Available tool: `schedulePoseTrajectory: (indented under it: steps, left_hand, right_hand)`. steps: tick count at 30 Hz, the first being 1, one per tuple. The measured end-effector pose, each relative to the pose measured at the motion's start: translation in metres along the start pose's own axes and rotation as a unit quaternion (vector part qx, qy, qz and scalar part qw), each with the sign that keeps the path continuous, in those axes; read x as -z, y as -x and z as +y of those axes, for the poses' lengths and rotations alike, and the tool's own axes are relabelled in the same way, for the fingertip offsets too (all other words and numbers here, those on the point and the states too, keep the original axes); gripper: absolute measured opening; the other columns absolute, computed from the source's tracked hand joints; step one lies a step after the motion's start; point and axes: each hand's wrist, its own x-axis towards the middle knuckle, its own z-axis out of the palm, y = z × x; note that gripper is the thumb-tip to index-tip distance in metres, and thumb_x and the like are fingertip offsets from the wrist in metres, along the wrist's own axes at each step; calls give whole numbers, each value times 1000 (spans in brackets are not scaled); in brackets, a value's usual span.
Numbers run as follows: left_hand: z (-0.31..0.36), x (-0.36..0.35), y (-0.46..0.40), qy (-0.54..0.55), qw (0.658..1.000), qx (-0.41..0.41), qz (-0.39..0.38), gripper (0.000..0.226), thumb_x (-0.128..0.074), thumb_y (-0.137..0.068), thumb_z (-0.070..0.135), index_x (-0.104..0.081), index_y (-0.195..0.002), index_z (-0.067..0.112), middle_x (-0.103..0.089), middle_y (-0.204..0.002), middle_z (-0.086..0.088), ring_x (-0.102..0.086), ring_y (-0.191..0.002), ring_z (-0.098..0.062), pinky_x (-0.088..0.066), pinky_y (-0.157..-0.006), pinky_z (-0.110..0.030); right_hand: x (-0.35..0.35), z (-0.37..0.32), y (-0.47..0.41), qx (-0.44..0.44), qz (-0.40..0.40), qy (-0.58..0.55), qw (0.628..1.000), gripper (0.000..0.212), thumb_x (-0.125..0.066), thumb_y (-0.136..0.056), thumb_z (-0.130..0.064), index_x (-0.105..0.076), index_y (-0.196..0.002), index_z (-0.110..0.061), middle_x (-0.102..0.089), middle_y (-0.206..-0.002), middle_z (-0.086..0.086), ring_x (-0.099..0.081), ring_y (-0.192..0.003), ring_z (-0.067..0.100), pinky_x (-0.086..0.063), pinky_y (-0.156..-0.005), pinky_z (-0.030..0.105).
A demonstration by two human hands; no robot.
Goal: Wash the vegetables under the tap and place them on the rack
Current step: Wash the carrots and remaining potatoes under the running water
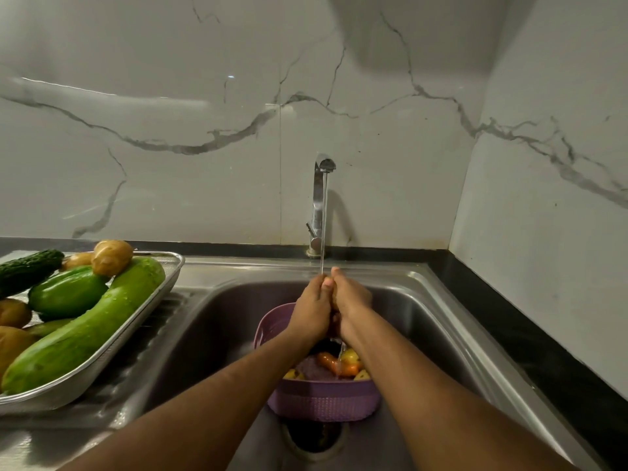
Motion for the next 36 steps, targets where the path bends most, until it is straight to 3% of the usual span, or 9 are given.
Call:
schedulePoseTrajectory:
  steps: [3, 6, 9, 14, 20, 25, 28, 31, 36]
  left_hand:
    - [3, 0, -2, 39, 998, 28, 27, 29, -33, -113, 31, -58, -126, 24, -67, -116, -3, -67, -107, -17, -58, -96, -42]
    - [4, 6, -4, 88, 990, 83, 71, 31, -34, -112, 28, -62, -122, 22, -68, -114, -9, -67, -105, -21, -57, -96, -43]
    - [11, 13, -4, 158, 973, 150, 78, 30, -41, -110, 36, -67, -116, 22, -70, -109, -13, -69, -102, -27, -58, -94, -49]
    - [14, 21, -5, 197, 960, 170, 104, 33, -55, -103, 47, -71, -105, 18, -74, -101, -16, -74, -96, -32, -61, -89, -53]
    - [15, 23, -5, 136, 984, 113, -7, 29, -42, -111, 30, -66, -122, 17, -67, -60, 8, -66, -57, -3, -56, -59, -24]
    - [13, 14, -1, 112, 990, 86, 3, 23, -53, -107, 25, -69, -122, 20, -74, -100, -6, -72, -94, -19, -62, -86, -39]
    - [9, 6, -3, 144, 979, 89, 113, 17, -61, -102, 31, -75, -107, 25, -77, -100, -5, -74, -98, -22, -62, -89, -45]
    - [10, 8, -6, 183, 965, 119, 148, 29, -62, -100, 40, -76, -108, 16, -78, -93, -8, -77, -89, -22, -63, -87, -46]
    - [21, 15, 1, 232, 960, 148, 58, 33, -60, -101, 41, -75, -112, 14, -65, -62, -3, -63, -55, -14, -60, -61, -33]
  right_hand:
    - [-2, 0, 1, -24, -66, 1, 998, 51, -57, -94, -61, -70, -119, -19, -75, -105, 10, -71, -102, 23, -57, -94, 45]
    - [1, 0, 7, -34, -111, -17, 993, 30, -47, -108, -36, -66, -115, -14, -69, -110, 15, -66, -105, 24, -57, -93, 43]
    - [-2, 0, 6, -27, -116, -17, 993, 32, -55, -104, -39, -60, -133, -27, -65, -124, 15, -67, -111, 32, -61, -82, 51]
    - [6, 0, 10, 13, -141, 11, 990, 23, -54, -106, -38, -60, -126, -29, -65, -119, 16, -72, -99, 32, -64, -83, 47]
    - [12, -4, 4, 36, -100, -16, 994, 26, -51, -107, -39, -65, -117, -19, -67, -91, 12, -62, -68, 16, -57, -60, 28]
    - [15, -6, 9, -17, -108, -72, 991, 27, -51, -107, -39, -63, -115, -17, -70, -113, 18, -70, -102, 32, -60, -90, 47]
    - [14, -6, 10, 12, -139, -54, 989, 23, -49, -108, -35, -63, -120, -21, -69, -118, 17, -70, -106, 32, -60, -91, 50]
    - [12, -2, 8, 43, -151, -3, 988, 25, -48, -109, -38, -62, -123, -23, -71, -113, 17, -71, -99, 24, -61, -92, 46]
    - [14, -7, 9, 34, -127, -18, 991, 26, -48, -108, -41, -63, -121, -25, -65, -85, 10, -53, -55, 12, -46, -53, 27]
